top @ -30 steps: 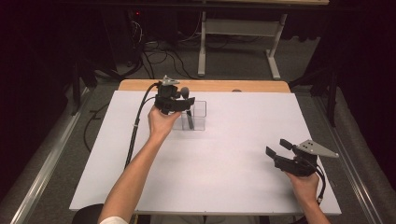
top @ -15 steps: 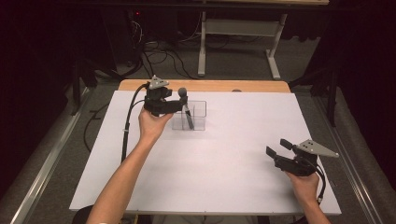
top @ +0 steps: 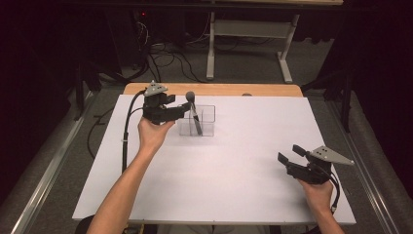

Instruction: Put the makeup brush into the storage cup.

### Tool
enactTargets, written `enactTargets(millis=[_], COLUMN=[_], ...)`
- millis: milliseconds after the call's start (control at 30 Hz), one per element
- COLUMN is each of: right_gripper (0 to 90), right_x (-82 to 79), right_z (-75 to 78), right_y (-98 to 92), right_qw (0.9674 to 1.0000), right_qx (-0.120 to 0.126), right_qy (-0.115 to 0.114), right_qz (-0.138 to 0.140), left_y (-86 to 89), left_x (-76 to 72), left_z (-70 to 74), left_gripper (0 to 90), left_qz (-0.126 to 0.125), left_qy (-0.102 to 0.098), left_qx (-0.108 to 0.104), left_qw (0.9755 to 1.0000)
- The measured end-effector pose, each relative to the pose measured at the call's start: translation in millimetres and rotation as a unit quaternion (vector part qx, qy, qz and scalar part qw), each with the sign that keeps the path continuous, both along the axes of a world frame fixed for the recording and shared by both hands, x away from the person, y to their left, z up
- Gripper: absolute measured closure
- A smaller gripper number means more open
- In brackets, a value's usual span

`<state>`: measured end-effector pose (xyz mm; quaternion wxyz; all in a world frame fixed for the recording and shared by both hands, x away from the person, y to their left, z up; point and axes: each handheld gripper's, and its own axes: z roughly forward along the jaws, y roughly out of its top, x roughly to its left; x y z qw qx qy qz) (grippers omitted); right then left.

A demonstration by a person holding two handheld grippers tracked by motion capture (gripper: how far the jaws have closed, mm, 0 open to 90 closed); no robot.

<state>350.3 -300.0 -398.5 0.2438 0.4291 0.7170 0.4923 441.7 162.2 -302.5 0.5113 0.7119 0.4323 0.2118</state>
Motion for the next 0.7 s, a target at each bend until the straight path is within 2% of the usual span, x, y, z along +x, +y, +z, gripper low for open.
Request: enactTargets(millis=[400,700], right_gripper=[31.7,31.7], right_x=[-0.3,-0.3], right_z=[0.1,0.1], right_y=[0.7,-0.4], right_qw=[1.0,1.0], right_qx=[0.001,0.002], right_qy=[0.0,0.001], right_qz=[0.002,0.001], left_y=[4.5,13.2], left_x=[-12.4,-18.3], left_z=[6.3,7.0], left_gripper=[29.7,28.6], left_qz=[-0.01,-0.004], left_qy=[-0.007,-0.01], left_qx=[0.005,0.001], left_qw=[0.9999,0.9999])
